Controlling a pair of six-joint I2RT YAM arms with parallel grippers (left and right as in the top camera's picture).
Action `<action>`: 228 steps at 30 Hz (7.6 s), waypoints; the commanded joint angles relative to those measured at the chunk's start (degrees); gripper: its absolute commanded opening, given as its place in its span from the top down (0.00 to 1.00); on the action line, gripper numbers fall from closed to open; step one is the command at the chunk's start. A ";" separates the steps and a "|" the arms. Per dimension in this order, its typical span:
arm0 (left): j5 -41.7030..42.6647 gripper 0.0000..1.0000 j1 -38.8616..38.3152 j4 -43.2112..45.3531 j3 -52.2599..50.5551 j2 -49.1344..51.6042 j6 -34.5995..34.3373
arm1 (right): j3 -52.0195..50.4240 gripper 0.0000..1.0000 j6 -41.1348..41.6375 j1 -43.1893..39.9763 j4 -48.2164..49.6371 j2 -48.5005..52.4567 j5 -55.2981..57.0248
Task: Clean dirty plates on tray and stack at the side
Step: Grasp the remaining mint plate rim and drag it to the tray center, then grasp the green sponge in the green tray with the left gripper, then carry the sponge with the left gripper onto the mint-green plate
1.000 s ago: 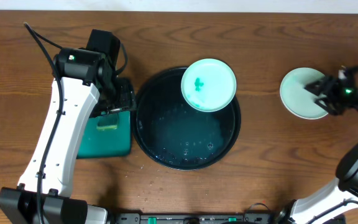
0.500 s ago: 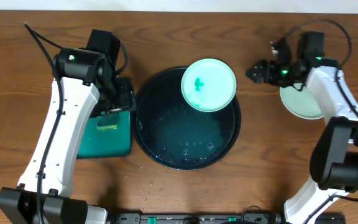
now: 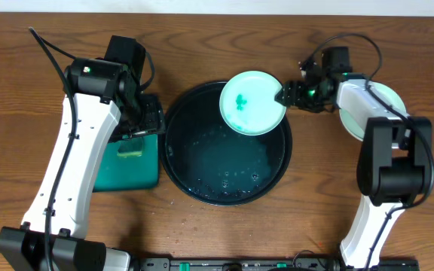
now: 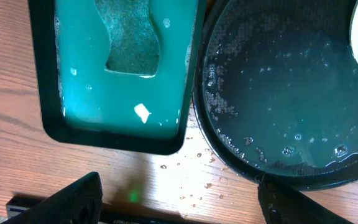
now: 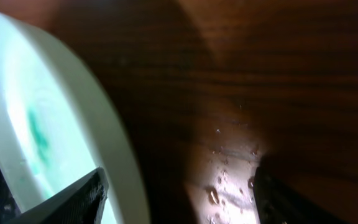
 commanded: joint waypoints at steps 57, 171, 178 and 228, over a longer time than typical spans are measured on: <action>-6.54 0.28 5.90 17.07 -9.81 1.18 -1.53 | -16.06 0.99 6.56 18.51 -7.15 -10.25 17.18; -4.70 0.93 16.28 30.95 -11.67 -10.40 3.61 | -17.40 0.99 6.56 20.37 -7.37 -10.25 14.25; -5.31 0.93 16.28 29.81 -11.67 -12.11 2.80 | -17.38 0.99 6.54 20.37 -7.39 -10.25 14.25; 16.22 0.93 -15.06 29.73 -9.68 13.49 -11.98 | -17.40 0.99 6.56 20.37 -7.21 -10.25 11.65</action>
